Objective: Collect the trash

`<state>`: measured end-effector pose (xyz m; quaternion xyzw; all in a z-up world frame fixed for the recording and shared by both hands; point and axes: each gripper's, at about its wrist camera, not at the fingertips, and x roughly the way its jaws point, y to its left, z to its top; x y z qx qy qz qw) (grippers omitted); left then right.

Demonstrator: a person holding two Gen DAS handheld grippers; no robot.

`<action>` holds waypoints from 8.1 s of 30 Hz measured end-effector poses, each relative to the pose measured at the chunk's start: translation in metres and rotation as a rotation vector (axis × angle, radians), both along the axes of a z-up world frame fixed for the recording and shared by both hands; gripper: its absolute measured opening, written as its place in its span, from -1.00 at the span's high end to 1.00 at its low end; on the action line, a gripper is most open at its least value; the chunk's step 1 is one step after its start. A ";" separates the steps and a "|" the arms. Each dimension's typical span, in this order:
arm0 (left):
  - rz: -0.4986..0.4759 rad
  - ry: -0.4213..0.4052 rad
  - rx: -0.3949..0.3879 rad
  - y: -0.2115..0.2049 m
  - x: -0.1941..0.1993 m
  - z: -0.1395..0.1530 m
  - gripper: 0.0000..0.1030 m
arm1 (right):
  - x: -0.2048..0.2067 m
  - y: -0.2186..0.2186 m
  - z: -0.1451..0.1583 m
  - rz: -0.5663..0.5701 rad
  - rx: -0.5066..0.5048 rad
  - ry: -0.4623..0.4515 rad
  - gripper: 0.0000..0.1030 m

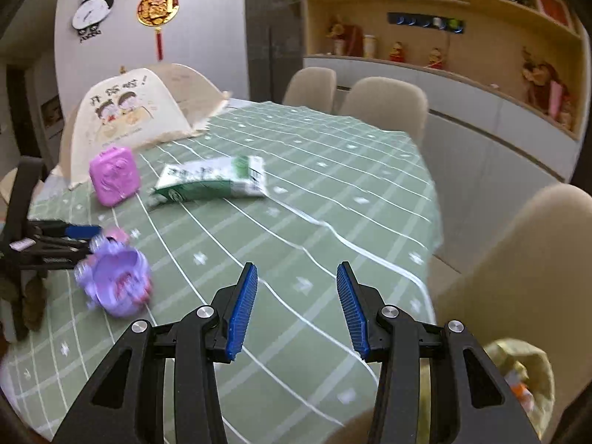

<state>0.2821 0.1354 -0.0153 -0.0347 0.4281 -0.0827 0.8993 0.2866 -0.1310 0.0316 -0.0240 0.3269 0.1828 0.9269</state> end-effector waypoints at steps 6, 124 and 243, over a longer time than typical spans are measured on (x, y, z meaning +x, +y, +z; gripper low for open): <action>-0.003 -0.065 -0.107 0.018 -0.011 0.013 0.18 | 0.060 0.040 -0.001 0.062 0.053 0.092 0.17; -0.451 -0.024 -0.186 -0.396 0.003 -0.009 -0.34 | -0.083 -0.287 -0.095 -0.496 0.083 0.098 -0.06; 0.083 -0.402 0.174 -0.120 -0.319 0.009 -0.80 | -0.325 -0.018 -0.051 -0.330 0.009 -0.140 -0.17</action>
